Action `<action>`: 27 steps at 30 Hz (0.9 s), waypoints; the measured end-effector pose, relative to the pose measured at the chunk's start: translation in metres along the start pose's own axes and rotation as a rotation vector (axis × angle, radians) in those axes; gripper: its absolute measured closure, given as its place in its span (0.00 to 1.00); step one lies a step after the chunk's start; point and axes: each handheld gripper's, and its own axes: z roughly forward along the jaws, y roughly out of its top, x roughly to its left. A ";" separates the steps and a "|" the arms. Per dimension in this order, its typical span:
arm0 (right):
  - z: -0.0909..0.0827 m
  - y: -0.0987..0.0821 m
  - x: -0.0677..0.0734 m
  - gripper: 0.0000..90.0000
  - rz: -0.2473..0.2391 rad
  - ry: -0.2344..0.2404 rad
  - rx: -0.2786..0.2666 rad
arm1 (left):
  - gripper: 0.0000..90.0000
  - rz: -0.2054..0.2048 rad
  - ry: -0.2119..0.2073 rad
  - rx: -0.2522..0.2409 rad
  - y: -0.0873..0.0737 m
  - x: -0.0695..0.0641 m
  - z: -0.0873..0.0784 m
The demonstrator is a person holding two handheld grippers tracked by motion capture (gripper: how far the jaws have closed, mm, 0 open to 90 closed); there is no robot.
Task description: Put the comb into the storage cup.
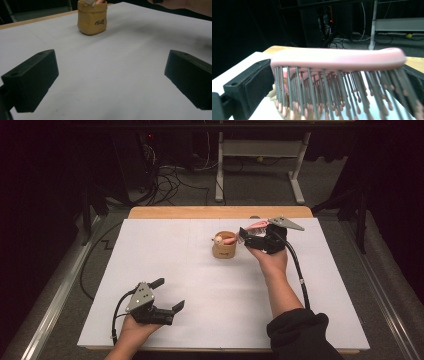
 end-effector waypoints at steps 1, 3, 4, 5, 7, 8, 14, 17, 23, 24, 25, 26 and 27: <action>-0.001 0.000 0.000 0.01 -0.001 0.000 0.000 | 0.00 0.001 0.000 -0.001 0.000 0.000 0.000; -0.003 0.000 -0.001 0.01 -0.001 -0.002 0.000 | 0.00 0.003 0.000 0.001 0.000 0.000 0.000; -0.003 0.000 -0.001 0.01 -0.002 -0.004 0.000 | 0.00 0.004 0.000 0.001 0.000 0.000 0.000; -0.004 0.000 -0.001 0.01 -0.002 -0.005 0.000 | 0.00 0.005 0.000 0.001 0.000 0.000 0.000; -0.006 0.000 -0.001 0.01 -0.005 -0.004 -0.002 | 0.00 0.010 0.001 0.002 0.001 0.000 0.000; -0.006 0.000 -0.001 0.01 -0.006 -0.006 -0.001 | 0.00 0.010 0.001 0.002 0.001 0.000 0.000; -0.011 0.001 -0.002 0.01 -0.019 -0.006 -0.002 | 0.00 0.007 0.003 0.002 0.001 0.000 0.001; -0.013 0.001 -0.001 0.01 -0.027 -0.005 -0.001 | 0.00 0.007 0.004 0.002 0.001 0.000 0.001; -0.022 0.003 -0.001 0.01 -0.038 -0.011 0.003 | 0.00 0.003 0.004 0.000 0.001 0.001 0.001; -0.024 0.003 -0.001 0.01 -0.041 -0.012 0.005 | 0.00 0.003 0.004 0.001 0.001 0.001 0.001; -0.026 0.003 -0.001 0.01 -0.046 -0.012 0.007 | 0.00 0.002 0.003 0.002 0.001 0.001 0.001; -0.028 0.003 -0.001 0.01 -0.052 -0.014 0.007 | 0.00 0.001 0.005 0.002 0.001 0.001 0.001; -0.030 0.003 -0.001 0.01 -0.056 -0.014 0.008 | 0.00 0.000 0.004 0.004 0.000 0.001 0.001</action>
